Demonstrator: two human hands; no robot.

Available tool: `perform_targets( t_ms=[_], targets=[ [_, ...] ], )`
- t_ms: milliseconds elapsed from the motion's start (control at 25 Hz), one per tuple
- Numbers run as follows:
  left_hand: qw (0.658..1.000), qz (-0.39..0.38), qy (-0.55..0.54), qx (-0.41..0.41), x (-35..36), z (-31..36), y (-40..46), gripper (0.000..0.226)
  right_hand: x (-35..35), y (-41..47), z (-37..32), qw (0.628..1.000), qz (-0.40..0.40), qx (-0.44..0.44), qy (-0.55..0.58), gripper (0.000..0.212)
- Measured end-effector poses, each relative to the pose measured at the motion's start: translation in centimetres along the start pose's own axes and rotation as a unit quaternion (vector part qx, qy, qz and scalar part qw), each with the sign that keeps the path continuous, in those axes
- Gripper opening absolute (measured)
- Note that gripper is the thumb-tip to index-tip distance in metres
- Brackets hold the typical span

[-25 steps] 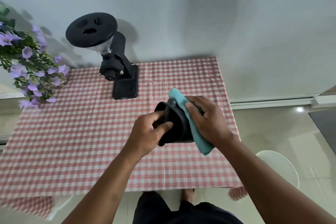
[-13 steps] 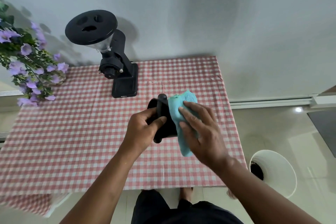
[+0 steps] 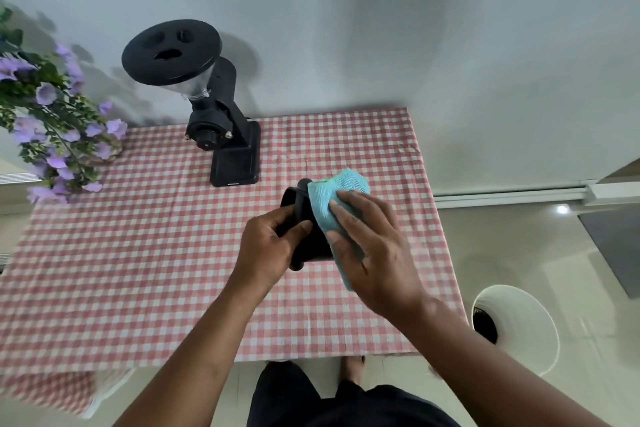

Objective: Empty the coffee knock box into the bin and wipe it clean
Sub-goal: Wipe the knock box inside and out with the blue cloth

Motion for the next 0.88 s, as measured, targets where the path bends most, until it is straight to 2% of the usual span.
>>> perform_targets(
  t_ms=[80, 240, 280, 360, 480, 560, 640, 720, 800, 880],
  targets=[
    [1.0, -0.01, -0.016, -0.001, -0.2, 0.0, -0.2, 0.022, -0.2, -0.2, 0.4, 1.0, 0.0, -0.018, 0.01, 0.034],
    [0.999, -0.038, -0.009, 0.016, 0.2, 0.6, -0.7, 0.027, -1.3, 4.7, 2.1, 0.983, -0.07, 0.147, 0.085, 0.025],
    [0.999, -0.035, 0.006, 0.02, 0.3, 0.7, -0.7, 0.028, -1.5, 5.5, 2.2, 0.978, -0.09, 0.162, 0.091, 0.025],
    [1.0, -0.013, 0.021, 0.018, 0.2, 0.8, -0.2, 0.029, -1.3, 5.4, 1.3, 0.986, -0.082, 0.132, 0.067, 0.027],
    [1.0, 0.012, 0.001, 0.008, -0.5, 0.9, 0.4, 0.023, -0.2, 1.7, -0.8, 1.0, -0.012, 0.028, 0.002, 0.034],
    [1.0, 0.006, -0.009, 0.008, -1.0, 1.0, 0.4, 0.021, 0.4, -0.5, -1.2, 0.999, 0.017, -0.027, 0.007, 0.034],
    [1.0, -0.006, -0.022, 0.016, -1.3, 0.9, 0.1, 0.023, 0.2, 0.0, -0.6, 0.999, 0.014, -0.03, 0.037, 0.033],
    [0.999, -0.022, -0.033, 0.028, -1.3, 0.9, -0.3, 0.029, -0.4, 2.0, 0.5, 0.995, -0.007, 0.061, 0.083, 0.032],
    [0.997, -0.043, -0.004, 0.059, -0.9, 1.2, -0.6, 0.03, -1.3, 4.5, 1.5, 0.971, -0.065, 0.174, 0.153, 0.027],
    [0.994, -0.038, 0.049, 0.094, -0.4, 1.4, -0.7, 0.028, -1.8, 5.7, 1.8, 0.951, -0.105, 0.214, 0.198, 0.025]
  ],
)
Point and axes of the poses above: each hand's wrist, its own y-axis towards the middle knuckle, its own x-axis out of the palm, z = x × y, the point moved 3 cm from there along y, towards the middle knuckle, and after that the axes turned 13 degrees about x, right-handed, at the moved point
